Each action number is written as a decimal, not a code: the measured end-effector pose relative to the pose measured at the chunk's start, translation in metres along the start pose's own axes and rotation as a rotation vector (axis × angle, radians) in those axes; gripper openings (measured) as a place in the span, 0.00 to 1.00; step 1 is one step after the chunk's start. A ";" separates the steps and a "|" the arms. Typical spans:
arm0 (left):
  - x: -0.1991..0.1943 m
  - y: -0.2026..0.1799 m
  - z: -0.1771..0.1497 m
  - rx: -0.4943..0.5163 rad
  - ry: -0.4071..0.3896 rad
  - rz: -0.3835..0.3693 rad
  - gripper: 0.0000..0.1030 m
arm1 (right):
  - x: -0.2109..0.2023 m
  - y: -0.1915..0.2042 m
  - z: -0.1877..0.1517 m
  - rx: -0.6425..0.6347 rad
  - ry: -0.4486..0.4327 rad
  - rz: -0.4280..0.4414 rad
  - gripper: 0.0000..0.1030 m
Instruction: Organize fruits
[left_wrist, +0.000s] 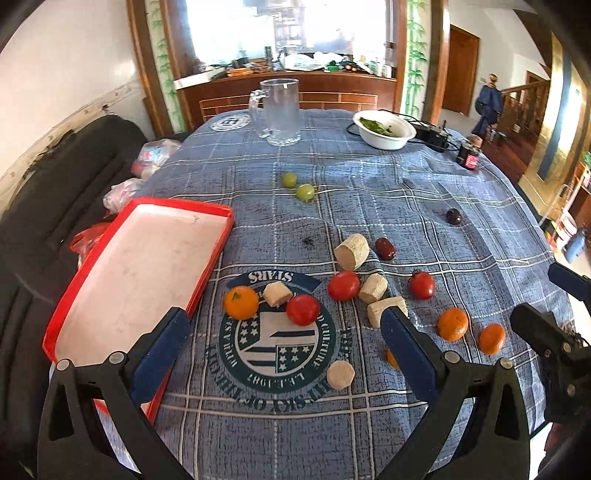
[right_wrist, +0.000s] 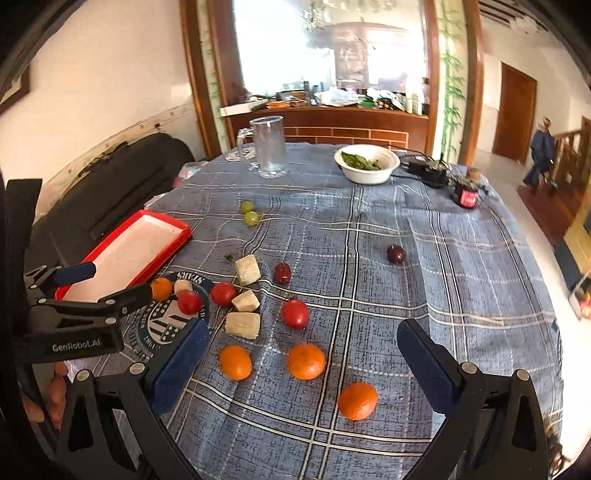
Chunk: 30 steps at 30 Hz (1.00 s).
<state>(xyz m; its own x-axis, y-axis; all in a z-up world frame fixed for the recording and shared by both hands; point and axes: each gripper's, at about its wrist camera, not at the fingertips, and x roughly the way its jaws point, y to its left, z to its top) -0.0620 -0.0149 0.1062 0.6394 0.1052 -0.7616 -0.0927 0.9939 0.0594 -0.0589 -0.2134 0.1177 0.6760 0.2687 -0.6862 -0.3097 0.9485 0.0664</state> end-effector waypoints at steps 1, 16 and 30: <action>-0.002 0.000 -0.002 -0.012 -0.001 0.006 1.00 | 0.000 -0.001 -0.001 -0.010 -0.002 0.002 1.00; -0.006 0.003 -0.021 -0.065 0.063 0.002 1.00 | 0.005 -0.007 -0.009 -0.031 0.047 0.039 1.00; 0.027 0.016 -0.007 0.057 0.123 -0.175 1.00 | 0.015 0.002 -0.010 0.082 0.090 -0.077 1.00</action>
<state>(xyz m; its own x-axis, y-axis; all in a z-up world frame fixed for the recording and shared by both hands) -0.0515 0.0033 0.0826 0.5439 -0.0699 -0.8363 0.0571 0.9973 -0.0463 -0.0560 -0.2092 0.1006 0.6316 0.1821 -0.7536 -0.2010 0.9772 0.0676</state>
